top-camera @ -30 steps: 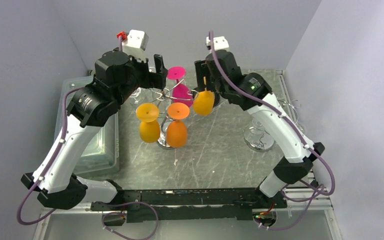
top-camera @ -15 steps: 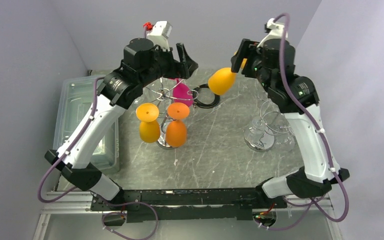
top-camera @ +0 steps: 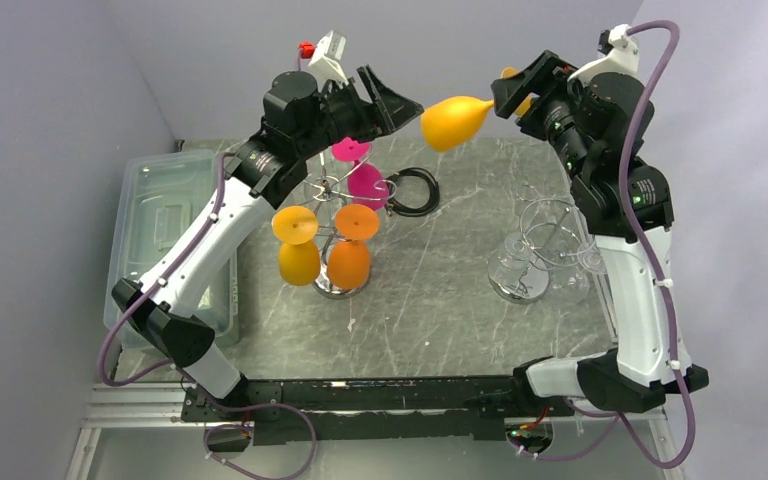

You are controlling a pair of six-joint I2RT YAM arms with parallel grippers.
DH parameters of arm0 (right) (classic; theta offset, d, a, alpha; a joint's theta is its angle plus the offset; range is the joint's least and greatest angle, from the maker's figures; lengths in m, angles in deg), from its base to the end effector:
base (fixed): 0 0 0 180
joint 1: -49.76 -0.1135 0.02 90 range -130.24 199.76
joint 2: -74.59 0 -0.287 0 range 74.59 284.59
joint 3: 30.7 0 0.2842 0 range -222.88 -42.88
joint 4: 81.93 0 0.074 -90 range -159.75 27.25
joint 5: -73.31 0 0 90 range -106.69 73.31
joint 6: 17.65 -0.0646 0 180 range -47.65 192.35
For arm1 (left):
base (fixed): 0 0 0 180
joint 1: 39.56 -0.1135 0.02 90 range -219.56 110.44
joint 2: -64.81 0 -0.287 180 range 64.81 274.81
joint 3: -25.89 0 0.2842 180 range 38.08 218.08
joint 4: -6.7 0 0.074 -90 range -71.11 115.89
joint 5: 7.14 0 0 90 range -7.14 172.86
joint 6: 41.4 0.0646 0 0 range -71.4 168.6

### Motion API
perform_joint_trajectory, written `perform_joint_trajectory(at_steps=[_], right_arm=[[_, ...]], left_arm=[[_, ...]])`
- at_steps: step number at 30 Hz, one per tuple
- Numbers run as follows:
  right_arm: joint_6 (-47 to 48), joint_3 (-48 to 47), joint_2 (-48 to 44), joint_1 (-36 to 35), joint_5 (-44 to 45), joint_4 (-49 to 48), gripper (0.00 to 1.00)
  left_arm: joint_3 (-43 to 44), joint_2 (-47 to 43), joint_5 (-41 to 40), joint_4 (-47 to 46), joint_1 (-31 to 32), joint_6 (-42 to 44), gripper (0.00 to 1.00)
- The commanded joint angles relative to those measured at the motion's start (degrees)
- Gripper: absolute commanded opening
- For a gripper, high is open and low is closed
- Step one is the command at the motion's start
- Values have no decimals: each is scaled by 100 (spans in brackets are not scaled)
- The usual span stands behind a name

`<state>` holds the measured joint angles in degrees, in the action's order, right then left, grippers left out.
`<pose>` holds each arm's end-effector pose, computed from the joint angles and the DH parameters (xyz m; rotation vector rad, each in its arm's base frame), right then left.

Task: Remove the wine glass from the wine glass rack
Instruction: Place the wine glass at the center of the board.

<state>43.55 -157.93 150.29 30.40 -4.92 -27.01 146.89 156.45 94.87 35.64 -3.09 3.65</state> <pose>0.2524 0.0747 0.6060 0.2942 1.6236 0.4770 0.3242 -0.2564 0.5407 0.0541 1.7128 -1.2556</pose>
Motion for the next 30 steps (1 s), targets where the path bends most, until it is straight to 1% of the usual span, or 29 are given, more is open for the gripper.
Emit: perform_joint_trajectory(at_steps=[1, 8, 14, 19, 23, 27, 30], right_arm=[[-453, -28, -113, 318, -727, -680, 43], [-991, 268, -116, 845, -1829, -1204, 43], [-1475, 600, -3, 1151, -2750, -1757, 43], [-1882, 870, 43, 1419, -3378, -2300, 42], [-2296, 1229, 42, 1648, -3881, -2950, 42], [-2655, 1572, 75, 1791, -4322, -3554, 42], [-2828, 1703, 101, 1842, -4495, -3824, 42]], left_arm=[[-148, 107, 671, -995, -270, -844, 76], [-251, 309, 1245, -1515, -566, -1449, 73], [-249, 444, 1671, -2010, -615, -1867, 68], [-421, 482, 1976, -2530, -713, -2406, 60], [-510, 491, 2155, -2962, -746, -2797, 53], [-465, 521, 2309, -3169, -748, -3040, 47], [-414, 534, 2372, -3255, -746, -3151, 43]])
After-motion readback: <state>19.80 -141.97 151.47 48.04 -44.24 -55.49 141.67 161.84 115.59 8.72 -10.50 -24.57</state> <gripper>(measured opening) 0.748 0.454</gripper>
